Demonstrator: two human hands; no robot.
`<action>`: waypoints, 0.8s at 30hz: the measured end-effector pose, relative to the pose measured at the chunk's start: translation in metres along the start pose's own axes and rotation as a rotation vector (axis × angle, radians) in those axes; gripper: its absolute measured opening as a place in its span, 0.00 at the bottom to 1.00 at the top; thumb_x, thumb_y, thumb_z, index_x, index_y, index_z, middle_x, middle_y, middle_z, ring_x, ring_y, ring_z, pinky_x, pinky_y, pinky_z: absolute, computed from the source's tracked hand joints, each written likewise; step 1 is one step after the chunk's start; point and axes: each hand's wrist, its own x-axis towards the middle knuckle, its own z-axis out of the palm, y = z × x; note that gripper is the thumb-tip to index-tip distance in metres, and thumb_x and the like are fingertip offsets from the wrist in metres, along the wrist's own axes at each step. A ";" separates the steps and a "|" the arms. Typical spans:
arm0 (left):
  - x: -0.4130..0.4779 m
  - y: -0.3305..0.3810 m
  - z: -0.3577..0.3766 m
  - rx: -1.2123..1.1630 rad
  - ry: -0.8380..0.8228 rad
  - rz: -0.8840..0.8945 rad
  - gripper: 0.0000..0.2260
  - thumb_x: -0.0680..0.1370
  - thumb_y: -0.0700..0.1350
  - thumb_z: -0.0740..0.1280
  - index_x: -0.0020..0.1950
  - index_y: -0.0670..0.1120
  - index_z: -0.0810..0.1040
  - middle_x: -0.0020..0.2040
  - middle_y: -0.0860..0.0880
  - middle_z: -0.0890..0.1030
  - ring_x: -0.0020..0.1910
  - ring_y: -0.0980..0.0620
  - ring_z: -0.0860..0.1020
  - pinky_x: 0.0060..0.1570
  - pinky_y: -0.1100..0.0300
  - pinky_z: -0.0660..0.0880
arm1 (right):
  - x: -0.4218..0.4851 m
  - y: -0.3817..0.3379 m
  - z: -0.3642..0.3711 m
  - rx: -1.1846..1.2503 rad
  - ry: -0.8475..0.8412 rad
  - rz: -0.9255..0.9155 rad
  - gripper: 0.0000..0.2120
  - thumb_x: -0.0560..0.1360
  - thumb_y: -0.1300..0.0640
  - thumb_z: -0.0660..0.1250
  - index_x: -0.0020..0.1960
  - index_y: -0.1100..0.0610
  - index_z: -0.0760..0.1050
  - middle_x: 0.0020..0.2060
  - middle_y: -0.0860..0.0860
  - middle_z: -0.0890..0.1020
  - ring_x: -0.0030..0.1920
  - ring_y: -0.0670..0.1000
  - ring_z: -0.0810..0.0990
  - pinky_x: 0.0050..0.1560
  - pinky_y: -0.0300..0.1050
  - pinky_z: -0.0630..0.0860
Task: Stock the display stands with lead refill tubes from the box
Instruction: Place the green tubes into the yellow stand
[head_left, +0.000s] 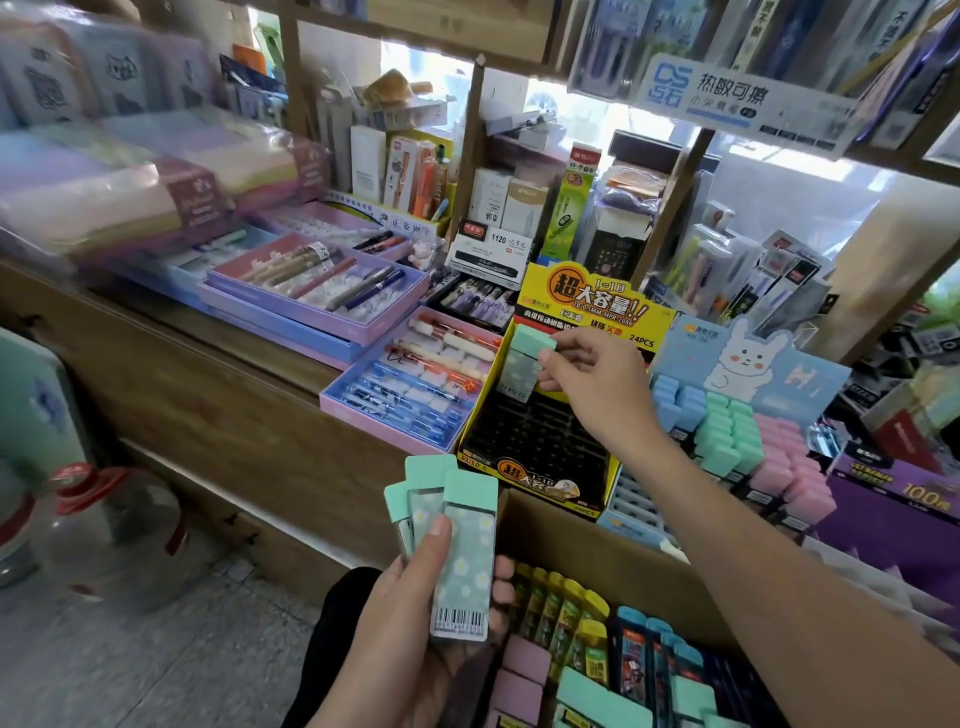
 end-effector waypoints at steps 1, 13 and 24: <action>0.000 0.000 0.000 0.000 0.001 0.000 0.24 0.67 0.54 0.74 0.55 0.37 0.84 0.43 0.32 0.80 0.33 0.42 0.79 0.29 0.55 0.77 | 0.000 0.000 0.001 -0.012 -0.006 -0.003 0.06 0.79 0.62 0.71 0.56 0.57 0.81 0.41 0.52 0.85 0.42 0.51 0.87 0.47 0.49 0.86; 0.001 0.000 -0.001 -0.012 -0.016 -0.014 0.24 0.69 0.54 0.73 0.56 0.38 0.84 0.44 0.33 0.80 0.34 0.43 0.79 0.29 0.55 0.77 | 0.007 0.008 0.009 -0.188 0.049 -0.087 0.08 0.80 0.58 0.71 0.55 0.49 0.76 0.41 0.47 0.82 0.40 0.44 0.81 0.43 0.43 0.79; 0.000 -0.001 -0.001 0.004 -0.018 -0.003 0.24 0.70 0.57 0.71 0.56 0.39 0.84 0.44 0.33 0.81 0.34 0.43 0.79 0.30 0.55 0.77 | 0.002 0.010 0.008 -0.294 0.043 -0.129 0.06 0.82 0.58 0.68 0.58 0.53 0.80 0.42 0.48 0.85 0.43 0.49 0.84 0.49 0.55 0.84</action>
